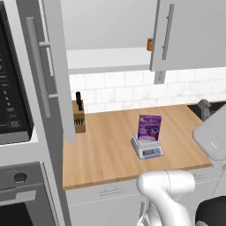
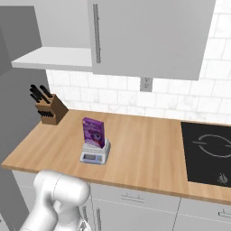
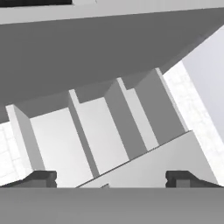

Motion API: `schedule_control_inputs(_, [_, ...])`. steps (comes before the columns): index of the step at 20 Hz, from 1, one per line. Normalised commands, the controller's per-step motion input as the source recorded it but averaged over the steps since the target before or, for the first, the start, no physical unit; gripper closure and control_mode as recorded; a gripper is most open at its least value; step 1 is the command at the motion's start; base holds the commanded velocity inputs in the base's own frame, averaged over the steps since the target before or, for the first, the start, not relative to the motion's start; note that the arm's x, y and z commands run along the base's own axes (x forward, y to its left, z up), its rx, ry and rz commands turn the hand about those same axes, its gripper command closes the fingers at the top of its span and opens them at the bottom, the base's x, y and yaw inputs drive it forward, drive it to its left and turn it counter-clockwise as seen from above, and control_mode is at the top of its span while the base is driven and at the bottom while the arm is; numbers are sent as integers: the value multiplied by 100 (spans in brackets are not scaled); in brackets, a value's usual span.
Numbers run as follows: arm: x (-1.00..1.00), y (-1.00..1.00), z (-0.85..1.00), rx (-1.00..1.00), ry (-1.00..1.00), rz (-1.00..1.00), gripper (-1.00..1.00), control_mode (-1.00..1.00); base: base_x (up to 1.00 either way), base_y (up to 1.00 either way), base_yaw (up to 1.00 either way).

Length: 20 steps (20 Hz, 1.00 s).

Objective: Pick the cereal and place it on the digital scale for weighing, and close the cabinet.

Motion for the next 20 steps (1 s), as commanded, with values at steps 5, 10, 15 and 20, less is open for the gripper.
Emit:
schedule_control_inputs(5, [-6, 100, -60, -3, -20, -10, -100, -100, 0, 0, 0])
schedule_control_inputs(10, [14, 100, -49, -10, -15, -14, -100, -100, 0, 0, 0])
schedule_control_inputs(15, [13, 100, -12, -23, -5, -22, -100, -100, 0, 0, 0])
schedule_control_inputs(20, [-13, 98, 1, -32, -2, -27, -100, -100, 0, 0, 0])
